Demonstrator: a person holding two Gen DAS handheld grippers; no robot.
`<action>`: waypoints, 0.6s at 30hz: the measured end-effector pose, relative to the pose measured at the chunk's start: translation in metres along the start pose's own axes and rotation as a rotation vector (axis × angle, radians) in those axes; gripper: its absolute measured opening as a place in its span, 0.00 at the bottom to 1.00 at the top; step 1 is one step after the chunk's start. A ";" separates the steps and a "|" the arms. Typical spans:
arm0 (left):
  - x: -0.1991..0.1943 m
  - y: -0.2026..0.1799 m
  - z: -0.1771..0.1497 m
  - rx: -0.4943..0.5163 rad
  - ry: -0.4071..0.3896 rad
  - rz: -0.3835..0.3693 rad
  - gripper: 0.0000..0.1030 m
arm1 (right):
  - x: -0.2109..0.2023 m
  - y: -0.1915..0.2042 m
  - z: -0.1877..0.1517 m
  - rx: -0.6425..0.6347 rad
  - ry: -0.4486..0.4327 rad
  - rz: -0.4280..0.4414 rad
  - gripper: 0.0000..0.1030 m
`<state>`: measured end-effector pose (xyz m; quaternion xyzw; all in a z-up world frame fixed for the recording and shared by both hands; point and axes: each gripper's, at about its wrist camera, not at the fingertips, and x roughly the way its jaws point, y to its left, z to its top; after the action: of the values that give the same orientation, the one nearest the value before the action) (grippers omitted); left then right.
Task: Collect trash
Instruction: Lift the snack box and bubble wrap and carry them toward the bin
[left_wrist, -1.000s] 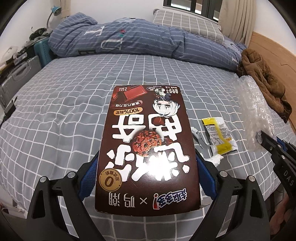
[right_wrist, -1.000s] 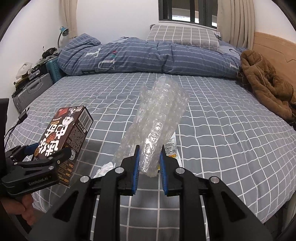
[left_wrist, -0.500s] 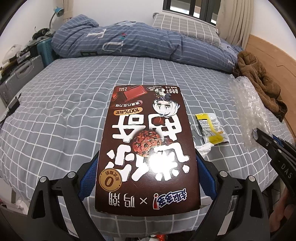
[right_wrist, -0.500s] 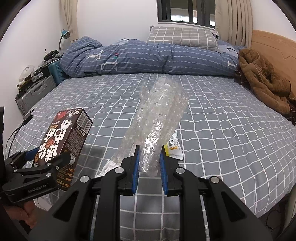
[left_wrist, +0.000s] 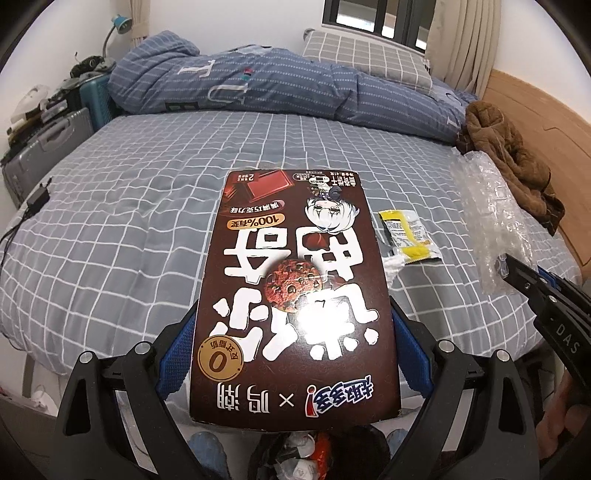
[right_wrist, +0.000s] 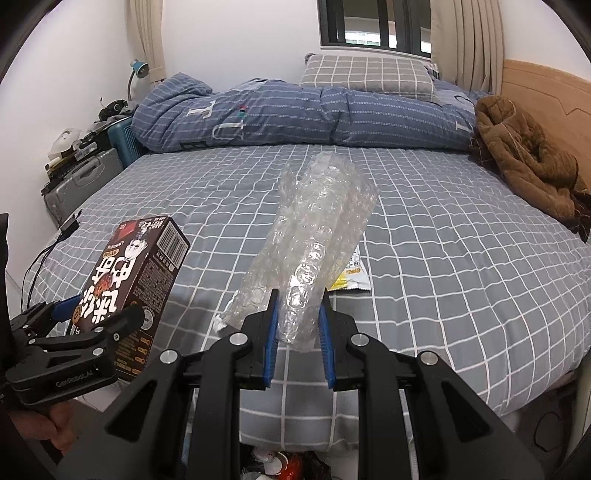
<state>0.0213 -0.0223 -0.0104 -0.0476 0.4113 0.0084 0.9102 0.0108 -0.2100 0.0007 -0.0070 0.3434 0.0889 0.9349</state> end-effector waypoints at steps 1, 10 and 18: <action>-0.003 0.001 -0.002 0.001 -0.001 0.001 0.86 | -0.002 0.000 -0.002 0.001 0.001 0.001 0.18; -0.021 0.001 -0.022 0.005 0.006 -0.016 0.86 | -0.025 0.002 -0.024 -0.001 0.012 0.002 0.18; -0.036 -0.002 -0.044 0.017 0.017 -0.027 0.86 | -0.037 0.009 -0.044 -0.013 0.029 0.003 0.18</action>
<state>-0.0356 -0.0272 -0.0125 -0.0457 0.4186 -0.0076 0.9070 -0.0472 -0.2102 -0.0087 -0.0140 0.3564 0.0926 0.9296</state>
